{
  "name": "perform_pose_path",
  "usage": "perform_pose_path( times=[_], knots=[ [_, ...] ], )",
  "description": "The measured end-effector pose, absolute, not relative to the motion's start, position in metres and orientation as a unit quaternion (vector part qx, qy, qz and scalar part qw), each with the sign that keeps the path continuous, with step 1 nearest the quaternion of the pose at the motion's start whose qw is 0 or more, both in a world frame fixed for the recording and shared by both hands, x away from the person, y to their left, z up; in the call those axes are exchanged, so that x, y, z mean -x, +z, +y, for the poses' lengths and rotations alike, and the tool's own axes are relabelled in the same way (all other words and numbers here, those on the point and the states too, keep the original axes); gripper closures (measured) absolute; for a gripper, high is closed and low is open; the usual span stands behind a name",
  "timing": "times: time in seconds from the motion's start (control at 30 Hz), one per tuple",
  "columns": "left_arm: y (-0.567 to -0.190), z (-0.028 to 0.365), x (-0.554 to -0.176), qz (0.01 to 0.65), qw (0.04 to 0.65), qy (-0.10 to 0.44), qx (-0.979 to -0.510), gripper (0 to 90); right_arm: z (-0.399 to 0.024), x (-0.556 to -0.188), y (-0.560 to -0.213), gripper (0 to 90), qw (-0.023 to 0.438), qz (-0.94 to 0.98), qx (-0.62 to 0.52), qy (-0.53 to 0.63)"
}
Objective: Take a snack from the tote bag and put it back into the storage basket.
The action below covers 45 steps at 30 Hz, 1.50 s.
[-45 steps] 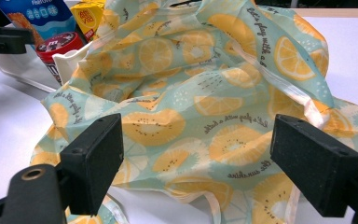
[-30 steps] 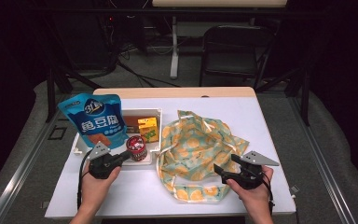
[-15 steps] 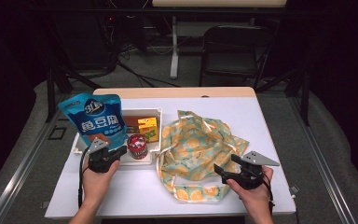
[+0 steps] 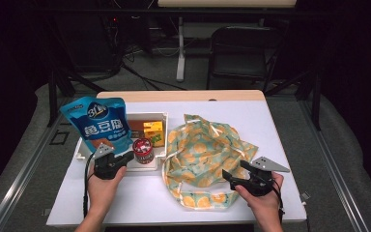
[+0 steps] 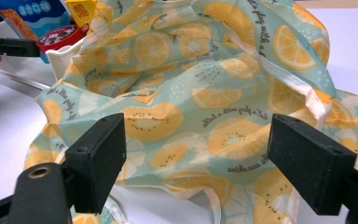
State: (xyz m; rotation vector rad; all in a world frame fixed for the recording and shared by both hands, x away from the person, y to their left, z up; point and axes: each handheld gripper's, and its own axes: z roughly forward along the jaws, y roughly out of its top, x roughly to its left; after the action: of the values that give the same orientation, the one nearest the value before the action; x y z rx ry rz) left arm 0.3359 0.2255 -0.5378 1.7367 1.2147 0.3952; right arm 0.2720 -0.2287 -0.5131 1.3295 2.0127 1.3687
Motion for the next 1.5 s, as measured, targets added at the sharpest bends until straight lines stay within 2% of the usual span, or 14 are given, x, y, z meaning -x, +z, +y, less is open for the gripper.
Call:
perform_pose_path(
  times=[0.33,0.63,1.5],
  knots=[
    [-0.536,0.236,-0.349,0.523,0.48,0.155,-0.687,86.5,-0.229,-0.272,-0.514,19.3,0.183,0.712,-0.473,0.485],
    [-0.538,0.237,-0.365,0.545,0.482,0.16,-0.667,89.9,-0.228,-0.273,-0.515,19.5,0.182,0.712,-0.474,0.485],
    [-0.546,0.201,-0.367,0.529,0.482,0.14,-0.685,90.0,-0.226,-0.27,-0.514,19.6,0.189,0.715,-0.466,0.485]
  ],
)
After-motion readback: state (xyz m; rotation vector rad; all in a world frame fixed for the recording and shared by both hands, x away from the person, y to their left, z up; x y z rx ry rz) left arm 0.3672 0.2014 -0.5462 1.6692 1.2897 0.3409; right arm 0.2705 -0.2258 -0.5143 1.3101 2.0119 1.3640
